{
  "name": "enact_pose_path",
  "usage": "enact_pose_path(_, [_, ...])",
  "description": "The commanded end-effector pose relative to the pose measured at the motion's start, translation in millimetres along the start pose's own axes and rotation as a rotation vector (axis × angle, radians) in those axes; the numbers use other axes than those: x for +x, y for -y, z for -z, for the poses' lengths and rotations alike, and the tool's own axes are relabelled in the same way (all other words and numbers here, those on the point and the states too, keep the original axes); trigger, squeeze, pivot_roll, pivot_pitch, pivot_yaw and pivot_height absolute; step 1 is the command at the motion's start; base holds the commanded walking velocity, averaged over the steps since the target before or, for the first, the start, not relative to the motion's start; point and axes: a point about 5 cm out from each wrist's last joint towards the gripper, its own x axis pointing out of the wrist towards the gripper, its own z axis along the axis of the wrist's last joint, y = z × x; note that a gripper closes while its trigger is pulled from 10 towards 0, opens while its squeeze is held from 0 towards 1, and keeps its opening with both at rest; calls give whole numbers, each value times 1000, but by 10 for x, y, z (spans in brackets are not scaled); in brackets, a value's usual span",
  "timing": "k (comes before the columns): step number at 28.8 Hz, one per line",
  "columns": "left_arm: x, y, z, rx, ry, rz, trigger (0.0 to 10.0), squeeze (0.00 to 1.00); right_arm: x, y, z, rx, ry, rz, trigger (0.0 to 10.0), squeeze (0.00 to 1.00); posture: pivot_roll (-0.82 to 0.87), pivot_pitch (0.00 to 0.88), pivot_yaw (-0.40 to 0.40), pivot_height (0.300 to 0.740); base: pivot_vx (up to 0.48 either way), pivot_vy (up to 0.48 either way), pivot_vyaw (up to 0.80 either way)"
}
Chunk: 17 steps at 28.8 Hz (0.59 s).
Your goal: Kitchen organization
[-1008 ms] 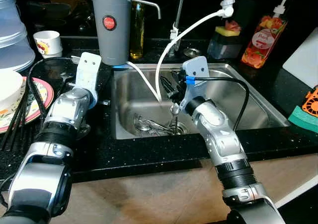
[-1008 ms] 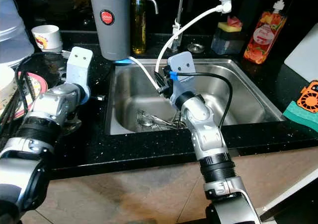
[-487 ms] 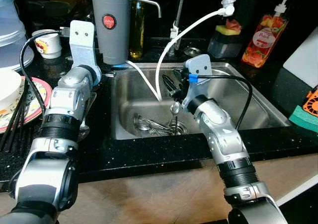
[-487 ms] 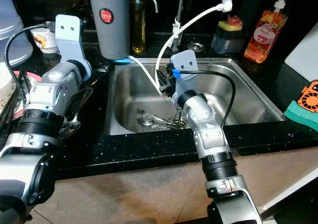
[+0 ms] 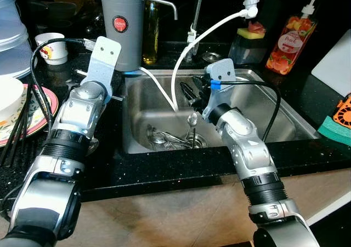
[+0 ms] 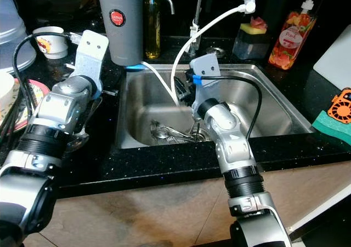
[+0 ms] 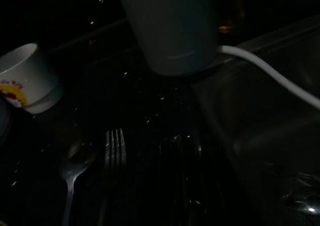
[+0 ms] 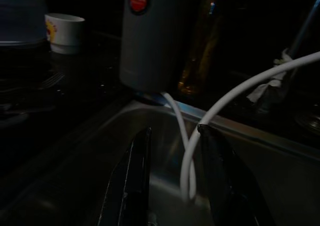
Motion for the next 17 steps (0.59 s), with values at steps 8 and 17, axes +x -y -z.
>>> enact_pose_path(8, [0, 51, 163, -53, -80, 26, 10000, 1000, -21, -10, 20, 10, -13, -12, 10000, 0, -36, 117, -46, 740, 0, 0, 0])
enact_pose_path(17, [-160, -76, 233, 10, -192, -3, 10000, 345, -38, -21, 10, -11, -20, -42, 10000, 0, -31, 122, -46, 740, 0, 0, 0])
